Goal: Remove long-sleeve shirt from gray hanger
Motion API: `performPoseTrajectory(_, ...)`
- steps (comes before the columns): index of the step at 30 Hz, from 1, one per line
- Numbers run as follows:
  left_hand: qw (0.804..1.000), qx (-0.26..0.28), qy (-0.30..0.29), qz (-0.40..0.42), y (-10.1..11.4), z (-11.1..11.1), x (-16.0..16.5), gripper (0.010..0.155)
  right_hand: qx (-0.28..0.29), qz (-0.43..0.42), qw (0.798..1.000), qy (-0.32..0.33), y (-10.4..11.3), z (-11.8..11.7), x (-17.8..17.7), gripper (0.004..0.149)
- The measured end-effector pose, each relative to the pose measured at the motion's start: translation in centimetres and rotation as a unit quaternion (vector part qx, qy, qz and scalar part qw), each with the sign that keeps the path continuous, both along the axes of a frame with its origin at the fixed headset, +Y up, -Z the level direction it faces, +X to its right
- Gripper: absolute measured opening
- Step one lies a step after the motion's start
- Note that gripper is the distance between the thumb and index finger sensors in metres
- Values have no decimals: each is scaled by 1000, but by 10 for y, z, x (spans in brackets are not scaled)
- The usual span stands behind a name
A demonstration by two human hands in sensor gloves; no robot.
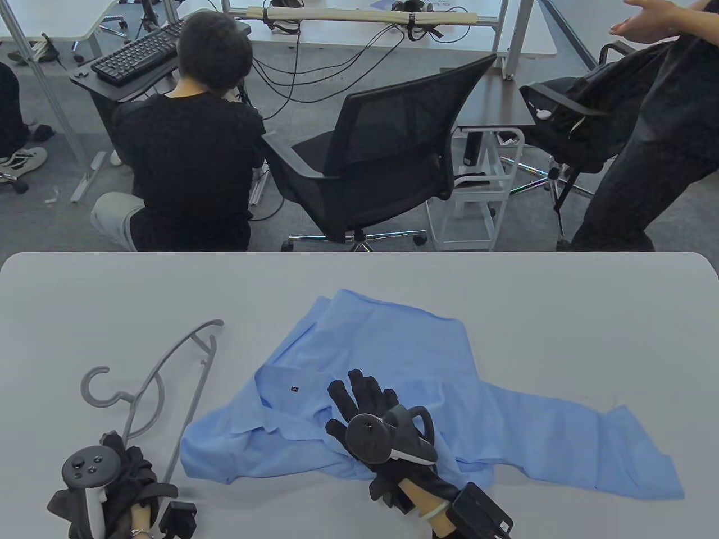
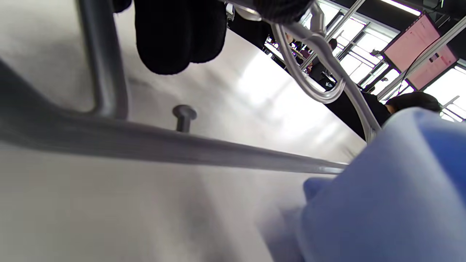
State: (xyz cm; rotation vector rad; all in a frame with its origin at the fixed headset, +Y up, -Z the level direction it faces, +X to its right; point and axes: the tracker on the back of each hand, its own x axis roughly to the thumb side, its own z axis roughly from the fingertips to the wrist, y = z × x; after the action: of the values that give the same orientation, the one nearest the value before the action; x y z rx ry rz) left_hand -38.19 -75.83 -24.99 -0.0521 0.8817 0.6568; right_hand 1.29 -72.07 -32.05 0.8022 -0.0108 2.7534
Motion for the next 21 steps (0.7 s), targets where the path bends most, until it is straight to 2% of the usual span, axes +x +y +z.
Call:
performPoseTrajectory(5, 999, -33, -12, -11, 0, -3, 2, 63, -11, -15, 1000, -14, 1, -5, 5, 65)
performPoseTrajectory(8, 998, -32, -19, -58, 9, -5, 8, 64, -19, -28, 999, -23, 2, -8, 9, 65)
performPoseTrajectory(10, 995, -26, -40, -85, 16, -8, 16, 68, -21, -33, 999, -29, 3, -10, 11, 65)
performPoseTrajectory(14, 988, 26, -106, -112, 29, -20, 41, 69, -15, -43, 998, -49, 5, -12, 13, 64)
performPoseTrajectory(17, 972, 60, -166, -158, 41, -30, 67, 68, -13, -43, 998, -50, 5, -13, 12, 64)
performPoseTrajectory(21, 931, 83, -240, -261, 55, -42, 107, 68, -11, -40, 998, -50, 5, -13, 12, 64)
